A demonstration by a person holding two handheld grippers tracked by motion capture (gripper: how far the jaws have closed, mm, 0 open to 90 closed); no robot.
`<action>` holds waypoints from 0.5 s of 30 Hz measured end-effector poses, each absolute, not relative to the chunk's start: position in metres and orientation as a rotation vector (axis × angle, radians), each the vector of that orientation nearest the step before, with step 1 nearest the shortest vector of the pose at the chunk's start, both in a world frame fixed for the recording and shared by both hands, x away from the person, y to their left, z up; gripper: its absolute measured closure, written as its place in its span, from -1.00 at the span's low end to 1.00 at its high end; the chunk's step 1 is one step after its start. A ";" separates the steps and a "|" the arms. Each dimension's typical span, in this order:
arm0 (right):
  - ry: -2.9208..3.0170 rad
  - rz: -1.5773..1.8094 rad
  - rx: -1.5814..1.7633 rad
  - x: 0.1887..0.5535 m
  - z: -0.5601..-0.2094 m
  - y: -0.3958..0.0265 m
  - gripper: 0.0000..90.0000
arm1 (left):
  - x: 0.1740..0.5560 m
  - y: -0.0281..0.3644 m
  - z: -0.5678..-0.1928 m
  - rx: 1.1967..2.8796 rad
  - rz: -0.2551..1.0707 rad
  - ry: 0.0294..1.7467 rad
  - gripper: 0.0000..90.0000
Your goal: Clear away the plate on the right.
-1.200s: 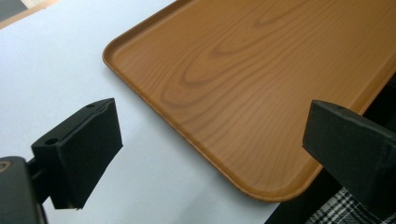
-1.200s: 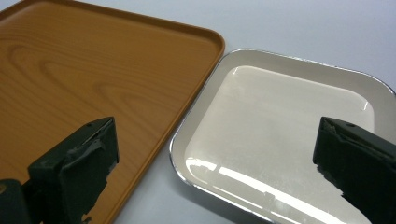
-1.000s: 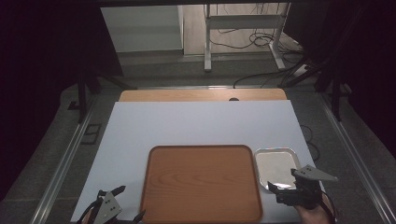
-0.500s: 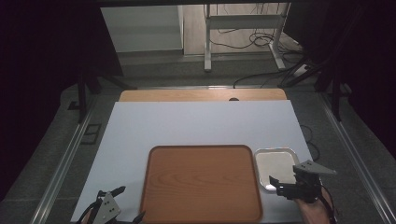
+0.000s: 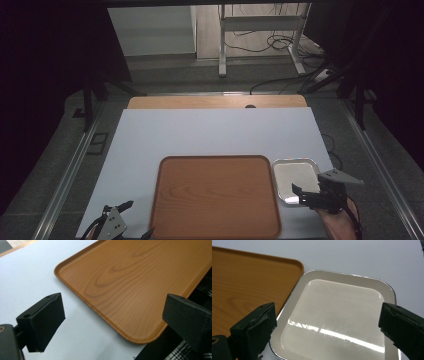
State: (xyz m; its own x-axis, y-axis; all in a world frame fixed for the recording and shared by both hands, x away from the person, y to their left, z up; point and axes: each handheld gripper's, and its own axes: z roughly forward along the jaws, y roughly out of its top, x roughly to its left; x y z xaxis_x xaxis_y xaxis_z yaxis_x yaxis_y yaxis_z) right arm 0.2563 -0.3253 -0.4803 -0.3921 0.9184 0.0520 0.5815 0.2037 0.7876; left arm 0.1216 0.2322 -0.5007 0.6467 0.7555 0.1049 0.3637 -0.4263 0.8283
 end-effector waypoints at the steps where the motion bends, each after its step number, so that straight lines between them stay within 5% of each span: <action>1: 2.036 1.071 1.413 0.258 -0.479 -0.328 -0.97 | 0.122 0.232 -0.501 2.034 0.600 0.877 -0.91; 6: 2.011 1.082 1.457 0.265 -0.479 -0.332 -0.97 | 0.123 0.233 -0.500 2.031 0.593 0.881 -0.91; 15: 2.008 1.008 1.505 0.279 -0.479 -0.339 -0.62 | 0.122 0.231 -0.500 2.042 0.601 0.869 -0.91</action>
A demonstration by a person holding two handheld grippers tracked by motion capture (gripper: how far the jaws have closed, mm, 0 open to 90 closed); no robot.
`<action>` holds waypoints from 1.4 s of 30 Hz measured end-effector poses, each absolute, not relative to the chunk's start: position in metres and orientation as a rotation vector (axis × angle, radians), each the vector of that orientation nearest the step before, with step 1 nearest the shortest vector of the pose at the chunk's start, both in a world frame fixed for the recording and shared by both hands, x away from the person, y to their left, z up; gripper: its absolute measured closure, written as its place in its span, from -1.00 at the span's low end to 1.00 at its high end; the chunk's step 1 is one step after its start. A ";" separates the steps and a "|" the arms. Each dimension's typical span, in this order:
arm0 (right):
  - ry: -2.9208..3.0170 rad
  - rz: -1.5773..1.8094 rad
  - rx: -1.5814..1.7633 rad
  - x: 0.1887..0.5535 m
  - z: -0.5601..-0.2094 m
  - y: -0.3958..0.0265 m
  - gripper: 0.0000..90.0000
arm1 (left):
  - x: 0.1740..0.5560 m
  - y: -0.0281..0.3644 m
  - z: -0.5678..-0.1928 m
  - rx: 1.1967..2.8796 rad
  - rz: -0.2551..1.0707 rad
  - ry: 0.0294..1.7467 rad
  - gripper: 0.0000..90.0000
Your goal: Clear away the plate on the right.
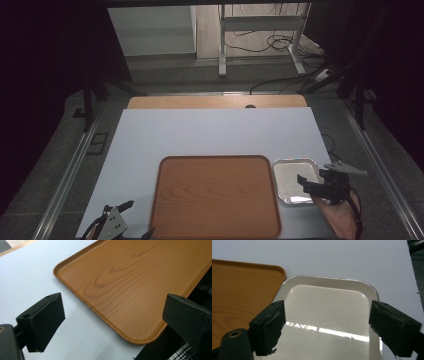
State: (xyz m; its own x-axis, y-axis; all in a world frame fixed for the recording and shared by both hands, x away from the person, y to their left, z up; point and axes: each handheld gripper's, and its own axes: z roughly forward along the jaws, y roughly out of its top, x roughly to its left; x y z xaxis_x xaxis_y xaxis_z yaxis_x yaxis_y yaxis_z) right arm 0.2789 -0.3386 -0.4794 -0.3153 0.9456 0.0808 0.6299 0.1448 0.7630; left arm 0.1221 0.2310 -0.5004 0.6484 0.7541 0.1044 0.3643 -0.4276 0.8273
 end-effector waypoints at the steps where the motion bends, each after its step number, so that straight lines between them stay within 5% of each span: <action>1: 2.005 1.010 1.520 0.279 -0.479 -0.341 -0.55 | 0.122 0.231 -0.500 2.043 0.600 0.868 -0.91; 25: 1.986 0.881 1.692 0.298 -0.489 -0.380 0.20 | 0.124 0.229 -0.500 2.070 0.598 0.864 -0.91; 35: 2.029 0.927 1.828 0.311 -0.504 -0.399 0.67 | 0.124 0.227 -0.500 2.090 0.616 0.849 -0.91; 37: 2.058 0.962 1.858 0.314 -0.505 -0.398 0.90 | 0.123 0.226 -0.501 2.087 0.614 0.851 -0.91; 42: 2.033 0.977 1.915 0.314 -0.503 -0.398 0.96 | 0.123 0.226 -0.501 2.090 0.617 0.848 -0.91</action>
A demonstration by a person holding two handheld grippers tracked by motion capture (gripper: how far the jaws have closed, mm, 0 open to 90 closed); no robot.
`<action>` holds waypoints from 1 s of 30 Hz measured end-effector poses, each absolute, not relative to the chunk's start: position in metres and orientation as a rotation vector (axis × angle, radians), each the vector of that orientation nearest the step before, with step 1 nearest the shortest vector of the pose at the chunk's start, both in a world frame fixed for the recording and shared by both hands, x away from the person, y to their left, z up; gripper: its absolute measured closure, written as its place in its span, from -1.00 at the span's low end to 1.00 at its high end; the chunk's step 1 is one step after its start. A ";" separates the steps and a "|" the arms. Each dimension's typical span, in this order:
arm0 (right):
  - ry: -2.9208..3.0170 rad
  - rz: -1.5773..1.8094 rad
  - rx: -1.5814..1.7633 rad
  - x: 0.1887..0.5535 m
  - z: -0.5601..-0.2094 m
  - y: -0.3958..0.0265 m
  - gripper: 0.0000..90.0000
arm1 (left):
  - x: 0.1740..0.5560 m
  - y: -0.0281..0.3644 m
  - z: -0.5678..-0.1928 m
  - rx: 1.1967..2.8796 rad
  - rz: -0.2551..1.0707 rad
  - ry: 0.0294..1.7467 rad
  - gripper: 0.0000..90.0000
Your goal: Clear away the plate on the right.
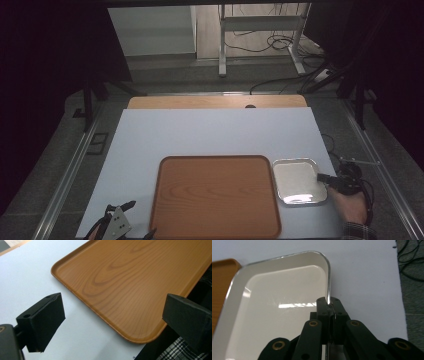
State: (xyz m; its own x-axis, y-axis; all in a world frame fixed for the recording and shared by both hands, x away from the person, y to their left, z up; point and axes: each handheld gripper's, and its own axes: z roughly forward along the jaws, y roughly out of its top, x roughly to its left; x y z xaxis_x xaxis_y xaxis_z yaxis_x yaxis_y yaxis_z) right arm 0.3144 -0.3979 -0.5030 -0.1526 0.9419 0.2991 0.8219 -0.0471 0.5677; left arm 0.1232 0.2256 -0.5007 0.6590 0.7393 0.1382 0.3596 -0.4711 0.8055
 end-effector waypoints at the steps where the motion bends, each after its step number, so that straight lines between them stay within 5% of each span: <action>1: 2.028 1.009 1.927 0.314 -0.503 -0.400 0.96 | 0.123 0.226 -0.501 2.089 0.618 0.848 -0.91; 30: 1.927 1.219 1.915 0.303 -0.478 -0.393 0.96 | 0.121 0.228 -0.500 2.078 0.619 0.847 -0.91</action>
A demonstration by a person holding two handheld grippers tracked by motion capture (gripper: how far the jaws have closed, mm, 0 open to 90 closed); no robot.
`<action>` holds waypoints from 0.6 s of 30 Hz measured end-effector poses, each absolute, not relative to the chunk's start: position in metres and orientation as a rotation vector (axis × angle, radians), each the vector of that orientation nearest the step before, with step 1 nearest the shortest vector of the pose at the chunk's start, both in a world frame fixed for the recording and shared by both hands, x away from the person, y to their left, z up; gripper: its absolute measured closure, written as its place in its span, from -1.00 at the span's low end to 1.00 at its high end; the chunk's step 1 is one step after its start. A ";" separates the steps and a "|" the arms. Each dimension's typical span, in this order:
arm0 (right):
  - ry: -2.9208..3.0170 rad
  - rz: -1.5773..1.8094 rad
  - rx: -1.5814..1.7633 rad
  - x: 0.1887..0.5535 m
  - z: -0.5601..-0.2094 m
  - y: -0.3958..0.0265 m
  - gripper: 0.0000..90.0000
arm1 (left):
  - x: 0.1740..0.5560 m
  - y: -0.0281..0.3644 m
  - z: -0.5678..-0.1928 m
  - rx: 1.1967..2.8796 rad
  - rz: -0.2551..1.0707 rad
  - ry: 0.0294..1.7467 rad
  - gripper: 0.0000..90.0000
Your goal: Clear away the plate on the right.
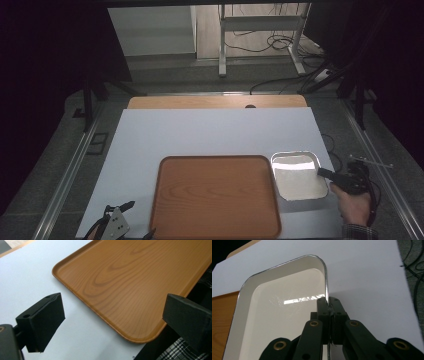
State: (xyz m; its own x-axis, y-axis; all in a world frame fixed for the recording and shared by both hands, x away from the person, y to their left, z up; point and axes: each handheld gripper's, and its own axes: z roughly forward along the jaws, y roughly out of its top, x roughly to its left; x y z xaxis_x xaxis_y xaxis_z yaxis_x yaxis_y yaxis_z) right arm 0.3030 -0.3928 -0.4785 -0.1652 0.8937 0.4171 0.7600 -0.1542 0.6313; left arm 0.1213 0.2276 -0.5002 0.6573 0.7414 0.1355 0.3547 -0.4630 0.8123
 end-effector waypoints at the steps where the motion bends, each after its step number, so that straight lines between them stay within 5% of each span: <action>1: 1.934 1.222 1.907 0.303 -0.478 -0.390 0.96 | 0.121 0.228 -0.500 2.078 0.619 0.847 -0.91; 18: 2.070 1.275 1.850 0.310 -0.476 -0.330 0.96 | 0.121 0.226 -0.501 2.088 0.629 0.843 -0.92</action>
